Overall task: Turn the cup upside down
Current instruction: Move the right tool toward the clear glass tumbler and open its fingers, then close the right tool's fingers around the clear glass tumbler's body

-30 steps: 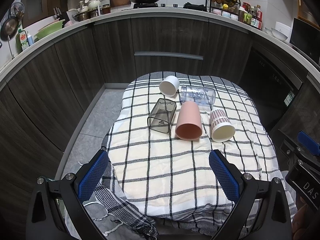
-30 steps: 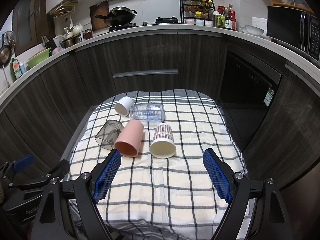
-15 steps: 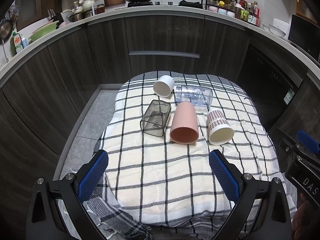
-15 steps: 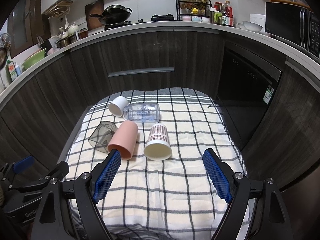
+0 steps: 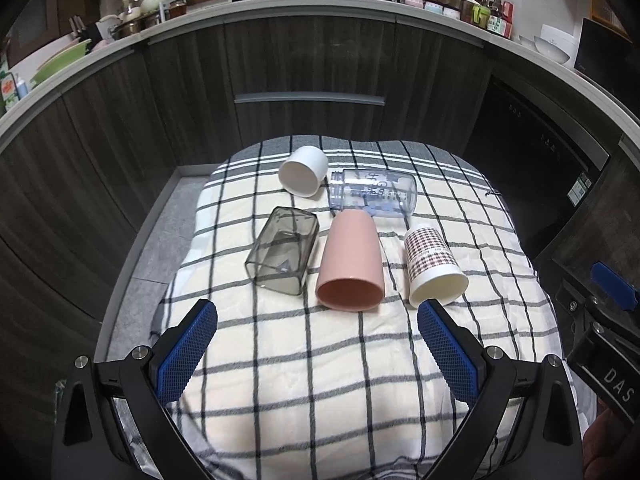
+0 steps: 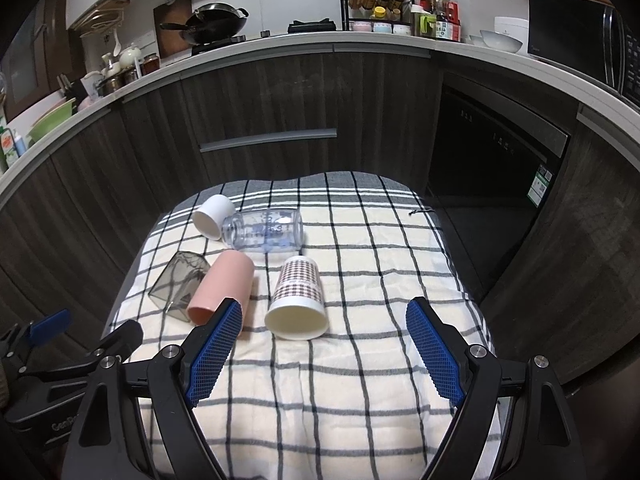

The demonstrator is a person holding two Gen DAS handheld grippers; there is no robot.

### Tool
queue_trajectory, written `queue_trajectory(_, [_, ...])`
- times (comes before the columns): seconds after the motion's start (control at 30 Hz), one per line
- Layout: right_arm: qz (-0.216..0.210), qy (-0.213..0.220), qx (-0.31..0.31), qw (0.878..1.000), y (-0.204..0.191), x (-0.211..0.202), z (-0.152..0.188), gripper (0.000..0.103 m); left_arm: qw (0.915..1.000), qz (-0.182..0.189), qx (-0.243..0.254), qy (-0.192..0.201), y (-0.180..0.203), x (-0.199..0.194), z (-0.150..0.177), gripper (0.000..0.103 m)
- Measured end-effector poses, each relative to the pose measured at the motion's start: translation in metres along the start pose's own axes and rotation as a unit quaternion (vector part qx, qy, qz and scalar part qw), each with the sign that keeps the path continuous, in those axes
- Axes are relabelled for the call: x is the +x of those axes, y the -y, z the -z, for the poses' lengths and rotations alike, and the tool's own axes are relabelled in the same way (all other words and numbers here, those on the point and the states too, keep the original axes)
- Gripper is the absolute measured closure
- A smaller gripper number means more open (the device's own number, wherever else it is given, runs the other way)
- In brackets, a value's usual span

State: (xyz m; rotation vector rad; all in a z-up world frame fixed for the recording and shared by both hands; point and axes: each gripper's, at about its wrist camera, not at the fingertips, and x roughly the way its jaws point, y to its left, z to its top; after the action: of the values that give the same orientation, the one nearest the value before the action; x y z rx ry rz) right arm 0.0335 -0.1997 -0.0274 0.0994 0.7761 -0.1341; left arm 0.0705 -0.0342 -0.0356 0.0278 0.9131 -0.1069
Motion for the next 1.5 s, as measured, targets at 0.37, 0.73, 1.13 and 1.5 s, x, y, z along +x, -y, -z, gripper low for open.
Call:
queue_trajectory(0.37, [0.019, -0.006, 0.013, 1.0, 0.014, 0.037, -0.015, 0.019, 0.9996, 0.014, 0.019, -0.018, 0.017, 0.056, -0.027, 0.011])
queue_trajectory(0.73, [0.007, -0.002, 0.014, 1.0, -0.007, 0.075, -0.04, 0.019, 0.9994, -0.004, 0.031, -0.018, -0.008, 0.094, -0.054, 0.012])
queue_trajectory(1.13, [0.001, -0.031, 0.019, 0.999, -0.041, 0.12, -0.05, 0.019, 0.9956, 0.022, 0.038, -0.083, -0.036, 0.148, -0.061, 0.028])
queue_trajectory(1.5, [0.003, -0.056, 0.011, 0.998, -0.058, 0.144, -0.045, 0.019, 0.9893, 0.047, 0.034, -0.134, -0.048, 0.185, -0.05, 0.034])
